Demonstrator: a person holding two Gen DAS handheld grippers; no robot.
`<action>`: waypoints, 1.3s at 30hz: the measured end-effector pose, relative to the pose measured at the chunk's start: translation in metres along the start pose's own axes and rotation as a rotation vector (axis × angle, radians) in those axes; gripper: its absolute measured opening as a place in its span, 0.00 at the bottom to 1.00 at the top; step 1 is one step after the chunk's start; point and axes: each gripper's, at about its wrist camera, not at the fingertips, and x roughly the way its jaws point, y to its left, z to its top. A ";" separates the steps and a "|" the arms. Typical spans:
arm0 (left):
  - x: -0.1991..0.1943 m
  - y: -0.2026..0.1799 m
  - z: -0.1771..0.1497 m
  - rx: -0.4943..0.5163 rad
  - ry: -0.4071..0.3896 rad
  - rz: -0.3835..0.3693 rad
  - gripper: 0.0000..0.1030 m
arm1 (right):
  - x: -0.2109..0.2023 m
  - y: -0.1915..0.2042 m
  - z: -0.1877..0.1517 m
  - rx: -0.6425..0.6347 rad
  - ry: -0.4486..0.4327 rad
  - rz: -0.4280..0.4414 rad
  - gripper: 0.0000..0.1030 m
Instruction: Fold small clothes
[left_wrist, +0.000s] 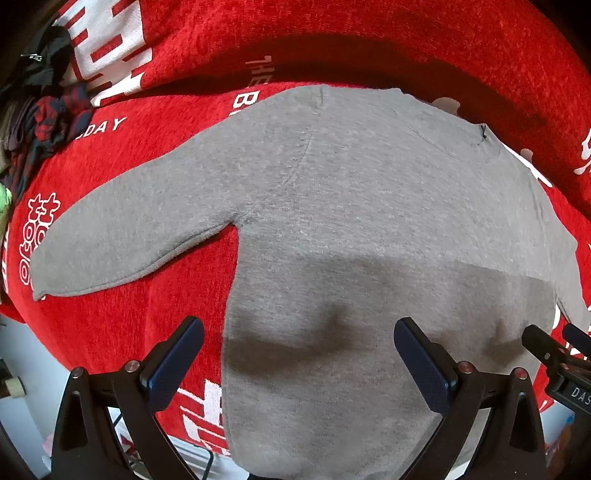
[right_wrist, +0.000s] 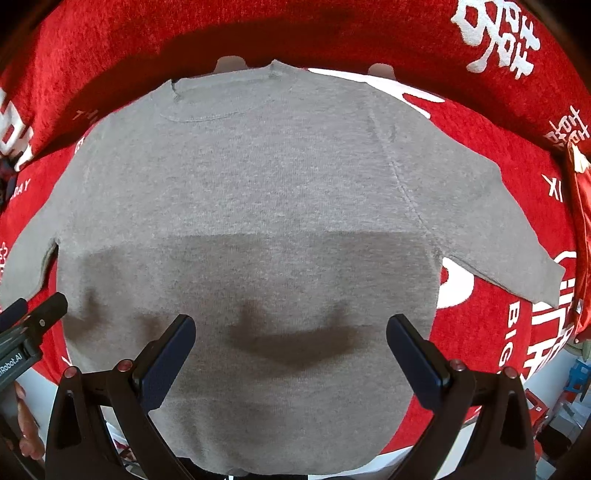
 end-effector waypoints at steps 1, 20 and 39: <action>0.000 0.000 0.001 0.000 -0.001 -0.002 1.00 | -0.001 0.000 0.000 -0.001 -0.001 -0.001 1.00; 0.006 0.053 -0.005 -0.150 -0.038 -0.091 1.00 | -0.005 0.024 0.003 -0.056 -0.018 -0.013 1.00; 0.053 0.317 -0.062 -0.830 -0.340 -0.362 1.00 | 0.004 0.126 -0.010 -0.278 -0.046 0.100 1.00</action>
